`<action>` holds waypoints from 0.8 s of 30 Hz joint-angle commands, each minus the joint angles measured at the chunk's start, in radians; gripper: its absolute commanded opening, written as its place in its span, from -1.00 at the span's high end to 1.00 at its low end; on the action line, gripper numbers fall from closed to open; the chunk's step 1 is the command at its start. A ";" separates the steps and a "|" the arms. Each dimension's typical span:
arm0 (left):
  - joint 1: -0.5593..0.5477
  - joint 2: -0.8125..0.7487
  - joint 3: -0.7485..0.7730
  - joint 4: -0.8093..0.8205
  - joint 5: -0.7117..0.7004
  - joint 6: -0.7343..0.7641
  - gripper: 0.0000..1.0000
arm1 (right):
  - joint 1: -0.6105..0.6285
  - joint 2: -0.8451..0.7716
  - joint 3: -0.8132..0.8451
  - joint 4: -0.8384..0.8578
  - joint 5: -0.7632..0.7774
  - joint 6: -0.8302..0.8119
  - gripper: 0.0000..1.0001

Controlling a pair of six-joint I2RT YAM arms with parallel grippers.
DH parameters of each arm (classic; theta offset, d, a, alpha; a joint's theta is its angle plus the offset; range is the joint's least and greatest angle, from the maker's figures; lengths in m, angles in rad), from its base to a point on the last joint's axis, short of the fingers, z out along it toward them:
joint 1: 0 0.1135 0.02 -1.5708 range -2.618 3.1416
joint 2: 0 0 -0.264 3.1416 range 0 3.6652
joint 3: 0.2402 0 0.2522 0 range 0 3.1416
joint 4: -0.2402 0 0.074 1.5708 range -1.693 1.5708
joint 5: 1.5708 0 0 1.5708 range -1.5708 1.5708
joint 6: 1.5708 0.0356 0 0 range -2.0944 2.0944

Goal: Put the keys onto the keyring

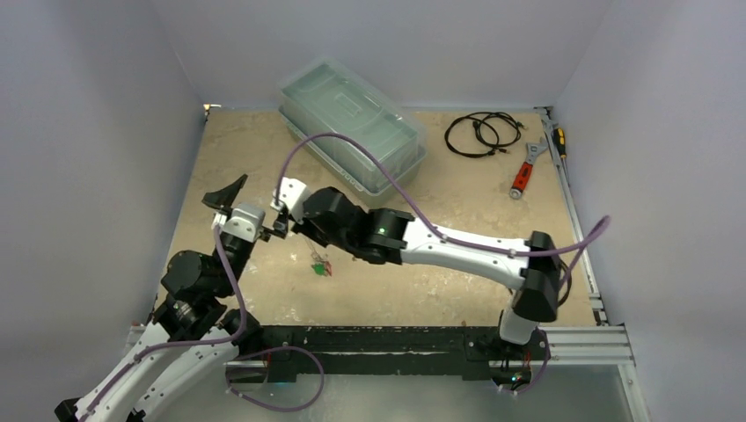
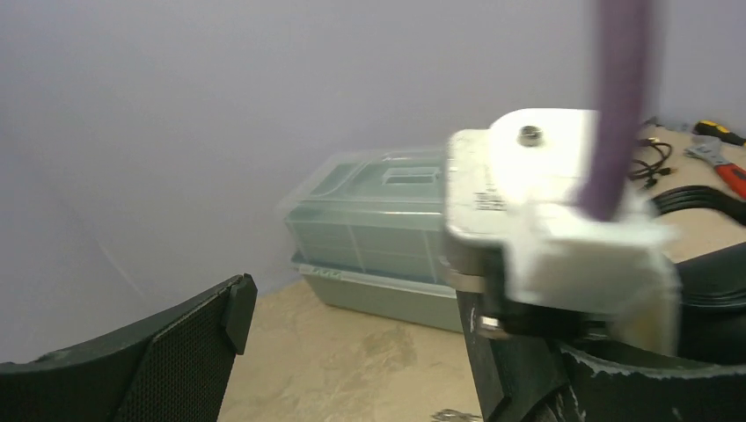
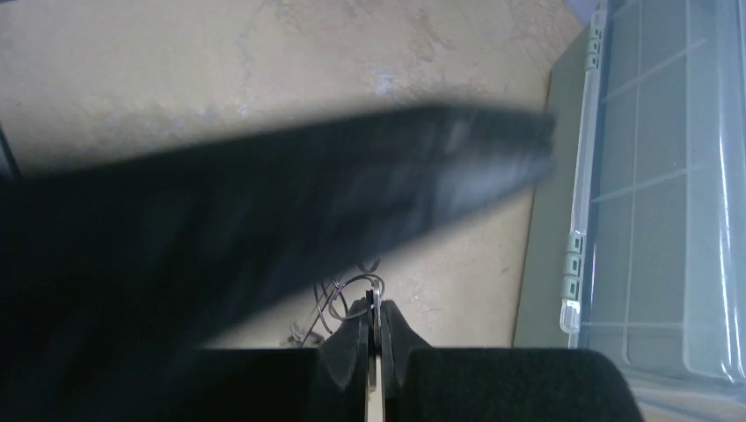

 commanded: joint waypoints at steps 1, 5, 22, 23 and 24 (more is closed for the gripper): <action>0.008 -0.041 -0.008 0.047 -0.105 -0.024 -0.74 | 0.002 0.138 0.230 -0.022 0.097 0.071 1.00; 0.009 -0.071 -0.017 0.059 -0.135 -0.023 -0.72 | 0.002 0.304 0.559 -0.142 0.148 0.145 1.00; 0.012 -0.032 -0.009 0.044 -0.114 -0.038 -0.65 | -0.197 0.151 -0.183 0.017 -0.015 0.620 1.00; 0.014 -0.028 -0.009 0.043 -0.112 -0.038 -0.65 | -0.204 0.132 -0.210 0.023 -0.013 0.620 1.00; 0.014 -0.021 -0.008 0.042 -0.110 -0.039 -0.65 | -0.209 0.114 -0.232 0.027 -0.010 0.618 1.00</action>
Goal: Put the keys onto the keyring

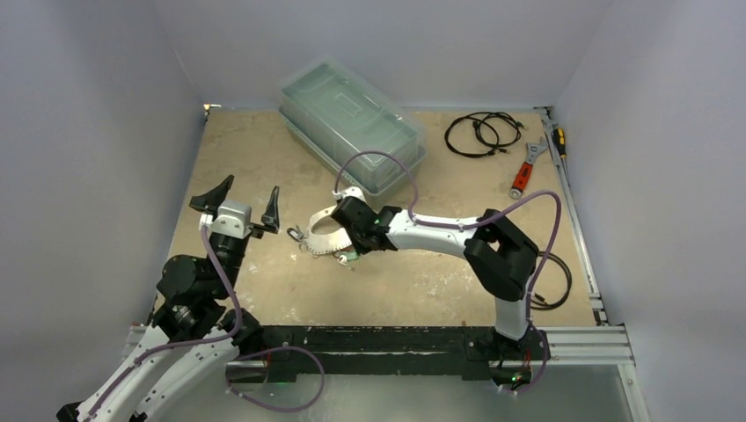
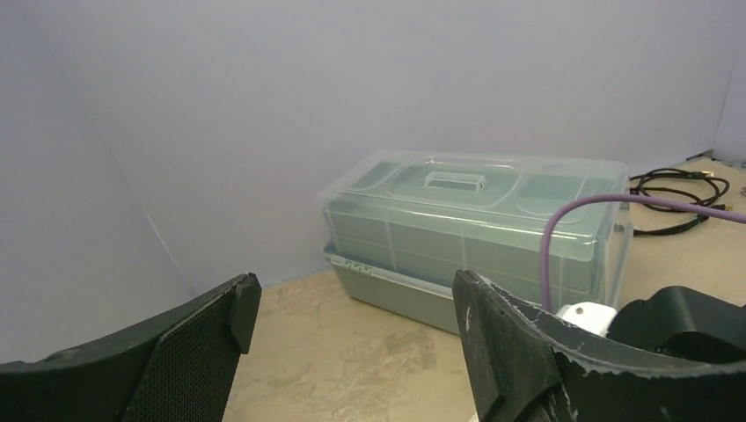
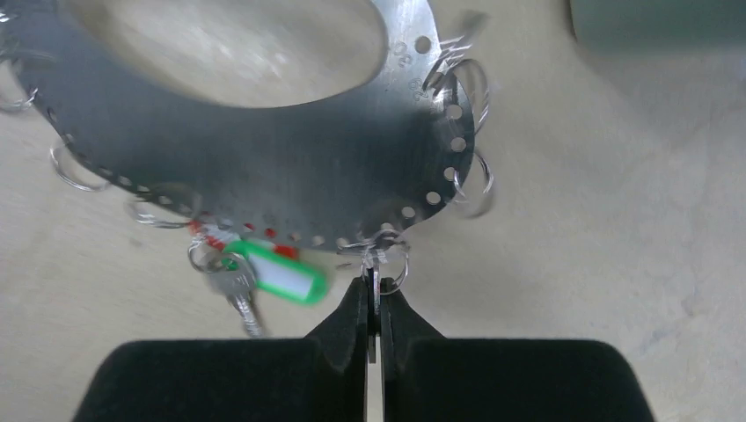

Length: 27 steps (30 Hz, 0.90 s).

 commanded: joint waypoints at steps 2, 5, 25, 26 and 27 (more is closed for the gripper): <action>-0.002 0.030 0.008 0.000 0.027 -0.023 -0.65 | -0.007 -0.171 -0.081 0.091 0.000 0.059 1.00; 0.000 0.043 0.010 -0.003 0.031 -0.024 -0.64 | -0.009 -0.199 -0.109 0.087 0.002 0.051 1.00; 0.000 0.071 0.012 -0.009 0.049 -0.026 -0.63 | -0.007 -0.262 -0.341 0.097 -0.138 0.032 1.00; 0.001 0.070 0.014 -0.009 0.051 -0.027 -0.63 | -0.007 -0.273 -0.352 0.098 -0.145 0.032 1.00; 0.000 0.068 0.013 -0.009 0.051 -0.027 -0.63 | -0.007 -0.286 -0.365 0.099 -0.152 0.035 1.00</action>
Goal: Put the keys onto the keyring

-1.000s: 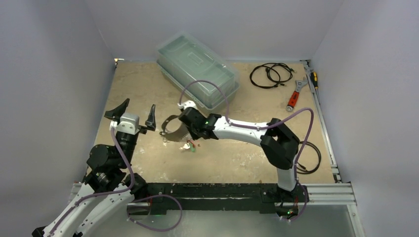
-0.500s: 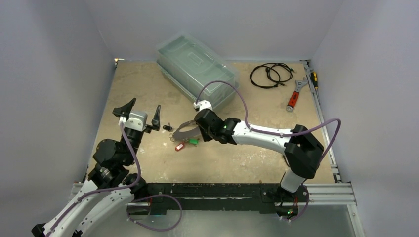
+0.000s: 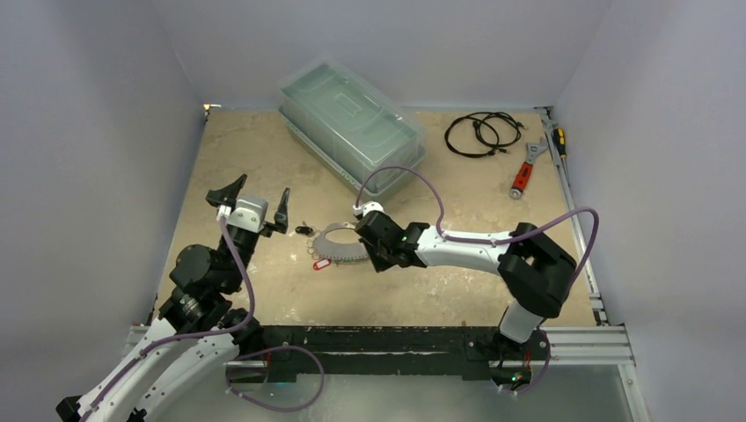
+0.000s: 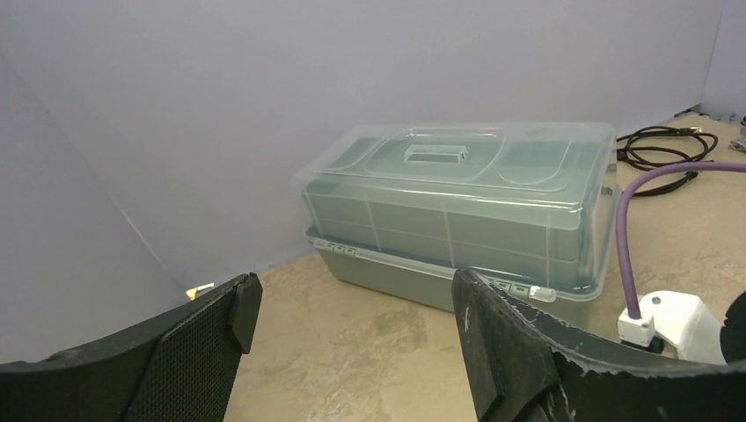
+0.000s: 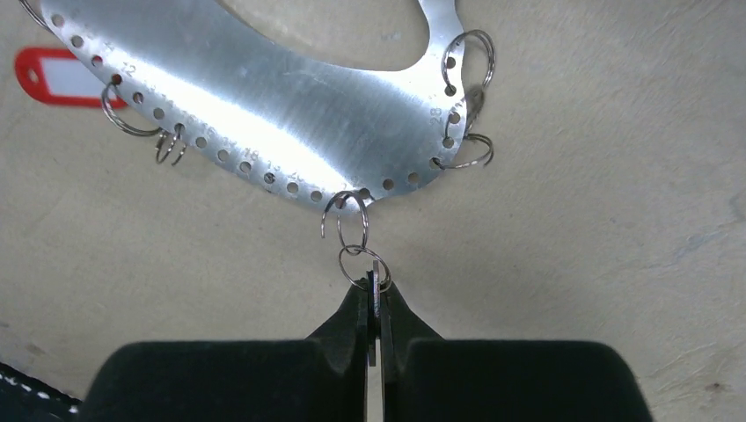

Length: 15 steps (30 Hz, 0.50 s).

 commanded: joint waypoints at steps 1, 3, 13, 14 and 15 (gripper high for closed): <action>0.001 -0.002 0.011 0.019 0.016 -0.020 -0.63 | 0.004 -0.067 -0.052 0.005 -0.062 0.010 1.00; 0.001 -0.002 0.011 0.020 0.018 -0.021 -0.63 | 0.006 -0.082 -0.078 0.007 -0.084 0.020 1.00; 0.002 -0.004 0.010 0.022 0.024 -0.024 -0.63 | 0.052 -0.107 -0.134 -0.001 -0.150 0.056 0.88; 0.001 -0.001 0.010 0.023 0.024 -0.023 -0.63 | 0.053 -0.115 -0.137 -0.004 -0.149 0.058 0.82; 0.002 0.001 0.011 0.021 0.024 -0.023 -0.63 | 0.054 -0.121 -0.141 -0.006 -0.148 0.059 0.76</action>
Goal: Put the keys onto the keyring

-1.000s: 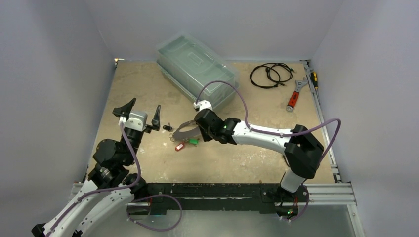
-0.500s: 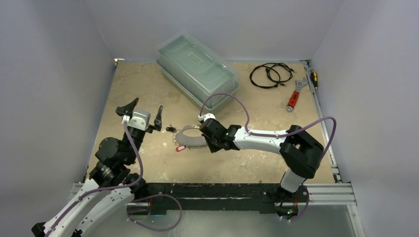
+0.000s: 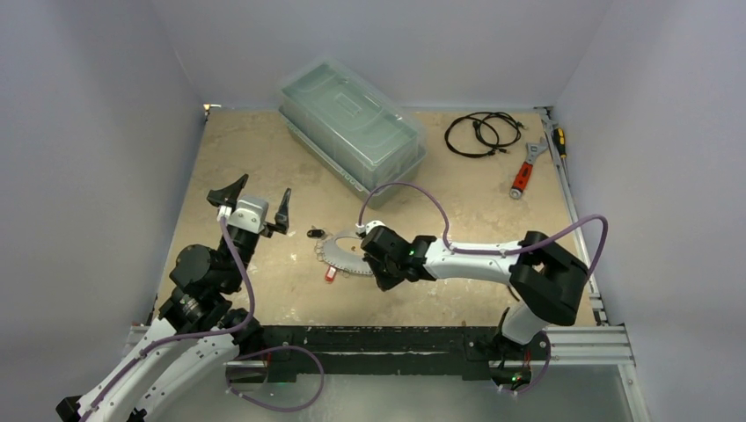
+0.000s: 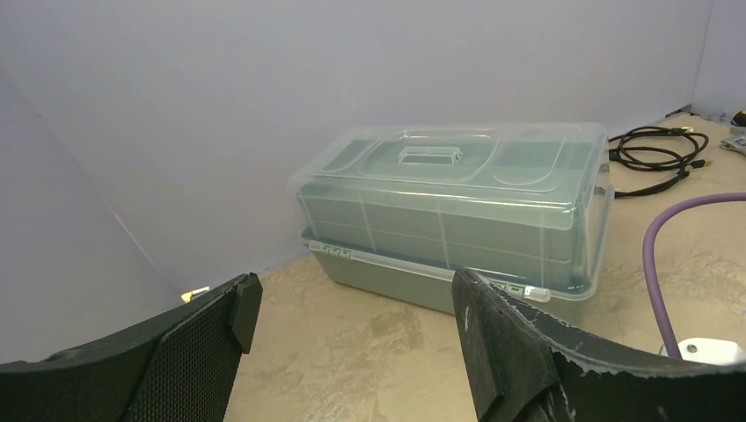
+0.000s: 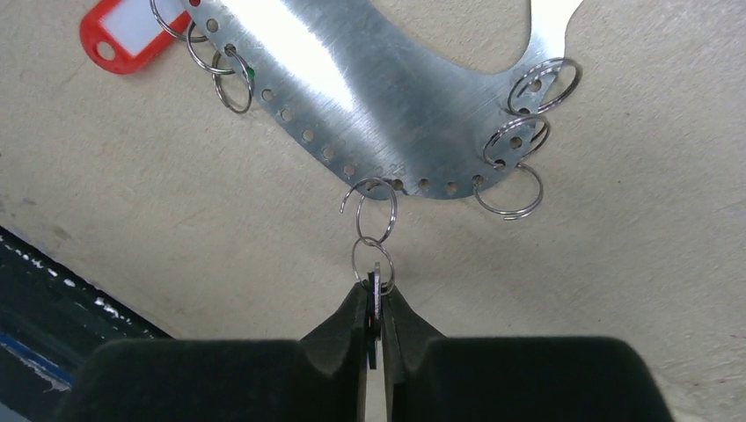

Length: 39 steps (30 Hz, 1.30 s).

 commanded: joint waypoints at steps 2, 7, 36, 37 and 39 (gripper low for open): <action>0.002 0.005 0.012 0.019 0.008 -0.021 -0.63 | 0.006 -0.057 -0.022 -0.015 -0.009 0.027 0.63; 0.001 0.003 0.011 0.020 0.005 -0.021 -0.63 | 0.013 -0.106 -0.034 -0.045 -0.018 0.029 0.19; 0.001 0.656 0.322 -0.297 0.274 -0.442 -0.99 | 0.015 -1.144 -0.311 0.465 0.444 -0.177 -0.98; 0.001 0.656 0.332 -0.292 0.289 -0.470 -0.99 | 0.015 -1.157 -0.321 0.460 0.447 -0.177 -0.98; -0.001 0.613 0.312 -0.218 0.307 -0.511 -0.99 | 0.016 -1.170 -0.326 0.441 0.456 -0.175 -0.98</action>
